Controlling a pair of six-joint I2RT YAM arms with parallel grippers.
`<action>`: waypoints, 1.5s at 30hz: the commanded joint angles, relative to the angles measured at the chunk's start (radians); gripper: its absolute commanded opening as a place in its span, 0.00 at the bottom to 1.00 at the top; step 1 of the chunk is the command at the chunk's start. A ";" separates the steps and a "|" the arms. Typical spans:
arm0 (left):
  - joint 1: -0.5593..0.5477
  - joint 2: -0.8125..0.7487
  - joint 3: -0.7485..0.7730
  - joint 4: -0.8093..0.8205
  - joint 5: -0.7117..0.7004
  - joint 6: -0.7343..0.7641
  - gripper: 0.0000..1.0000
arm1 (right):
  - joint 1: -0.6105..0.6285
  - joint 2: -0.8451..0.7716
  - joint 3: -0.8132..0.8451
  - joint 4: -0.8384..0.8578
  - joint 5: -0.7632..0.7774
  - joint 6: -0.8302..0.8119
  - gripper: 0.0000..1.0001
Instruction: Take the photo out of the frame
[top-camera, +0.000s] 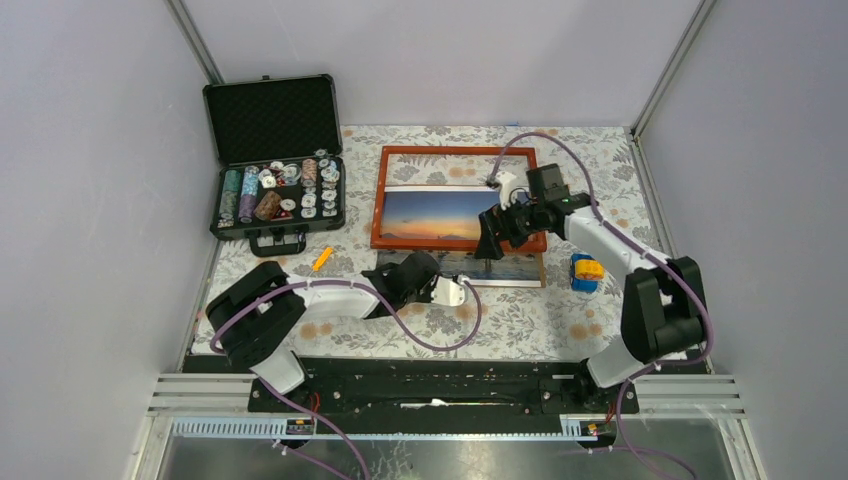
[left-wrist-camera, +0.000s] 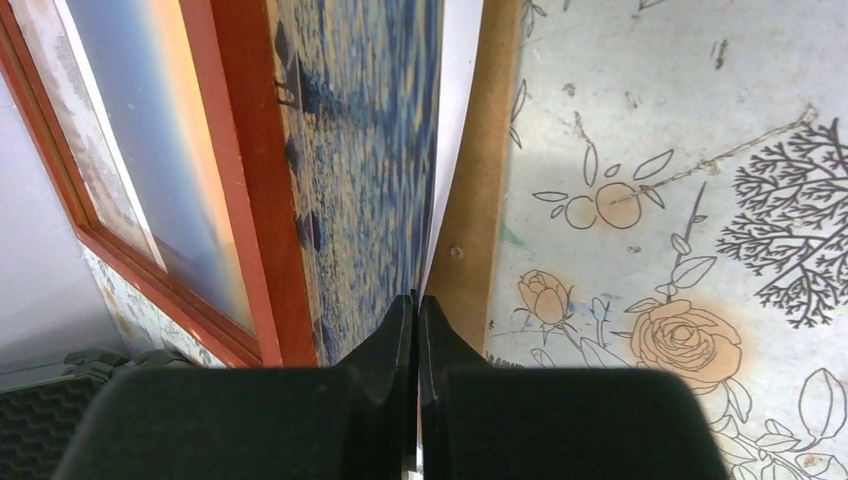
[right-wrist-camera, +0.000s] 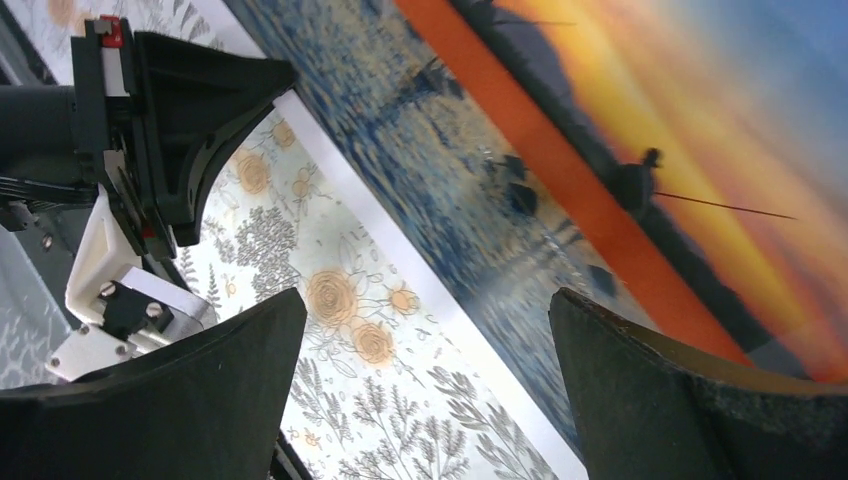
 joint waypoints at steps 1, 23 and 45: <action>0.021 -0.021 0.088 -0.063 0.054 -0.066 0.00 | -0.057 -0.133 0.020 0.015 0.046 -0.046 1.00; 0.216 -0.064 0.342 -0.375 0.408 -0.209 0.00 | -0.006 -0.297 -0.208 -0.037 0.135 -0.675 1.00; 0.269 -0.095 0.451 -0.518 0.512 -0.294 0.00 | 0.027 -0.289 -0.219 -0.020 0.247 -0.755 0.05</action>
